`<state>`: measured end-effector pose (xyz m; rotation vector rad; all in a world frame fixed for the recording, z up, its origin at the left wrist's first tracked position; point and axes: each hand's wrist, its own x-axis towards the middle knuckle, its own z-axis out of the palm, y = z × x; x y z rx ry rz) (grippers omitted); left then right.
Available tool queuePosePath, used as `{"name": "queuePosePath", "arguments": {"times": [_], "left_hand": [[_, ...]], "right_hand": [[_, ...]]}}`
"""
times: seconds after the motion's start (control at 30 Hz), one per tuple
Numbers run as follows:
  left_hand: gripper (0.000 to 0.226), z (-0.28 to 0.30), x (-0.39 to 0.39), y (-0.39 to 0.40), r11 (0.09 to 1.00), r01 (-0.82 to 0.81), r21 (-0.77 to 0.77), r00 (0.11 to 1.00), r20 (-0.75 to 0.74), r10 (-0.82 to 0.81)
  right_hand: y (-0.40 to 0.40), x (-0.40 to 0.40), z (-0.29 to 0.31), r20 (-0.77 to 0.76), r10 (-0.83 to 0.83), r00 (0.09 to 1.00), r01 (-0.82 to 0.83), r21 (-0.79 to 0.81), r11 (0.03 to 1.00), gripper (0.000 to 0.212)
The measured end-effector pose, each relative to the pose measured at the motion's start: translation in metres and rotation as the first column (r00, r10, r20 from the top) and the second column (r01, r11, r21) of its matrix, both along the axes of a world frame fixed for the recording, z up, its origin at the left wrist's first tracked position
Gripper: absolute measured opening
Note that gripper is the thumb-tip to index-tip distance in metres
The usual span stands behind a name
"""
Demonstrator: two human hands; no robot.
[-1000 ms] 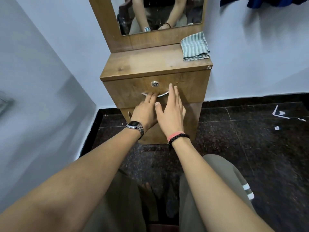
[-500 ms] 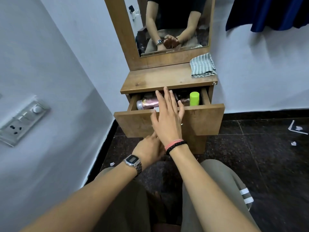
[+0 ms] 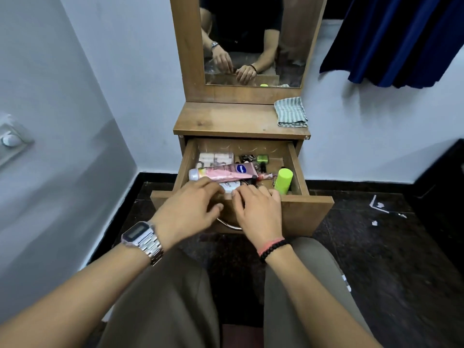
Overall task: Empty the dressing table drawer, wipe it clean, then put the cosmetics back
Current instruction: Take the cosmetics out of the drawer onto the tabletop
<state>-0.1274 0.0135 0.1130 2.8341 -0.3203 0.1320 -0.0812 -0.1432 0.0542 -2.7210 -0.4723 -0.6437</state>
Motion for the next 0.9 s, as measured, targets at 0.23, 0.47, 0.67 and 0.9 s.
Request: {"name": "queuePosePath", "arguments": {"times": [0.23, 0.47, 0.67, 0.9], "left_hand": [[0.032, -0.004, -0.001, -0.005, 0.971, 0.015, 0.238, 0.999, -0.045, -0.004], [0.026, 0.001, -0.002, -0.009, 0.957, 0.035, 0.288, 0.996, -0.09, -0.009], [0.027, 0.003, 0.002, -0.003, 0.965, 0.082, 0.25, 0.985, -0.165, -0.041], [0.031, 0.002, 0.005, 0.002, 0.963, 0.109, 0.248, 0.982, -0.179, -0.064]], "right_hand": [[0.001, -0.019, -0.005, -0.044, -0.031, 0.999, 0.031, -0.002, 1.0, 0.03], [0.001, -0.028, 0.0, -0.057, -0.041, 0.998, 0.042, 0.027, 0.999, 0.028], [0.005, -0.029, 0.002, -0.07, -0.07, 0.995, 0.072, 0.017, 0.997, 0.032], [0.0, -0.028, 0.008, -0.088, -0.028, 0.996, 0.03, 0.031, 0.999, 0.04]]}}
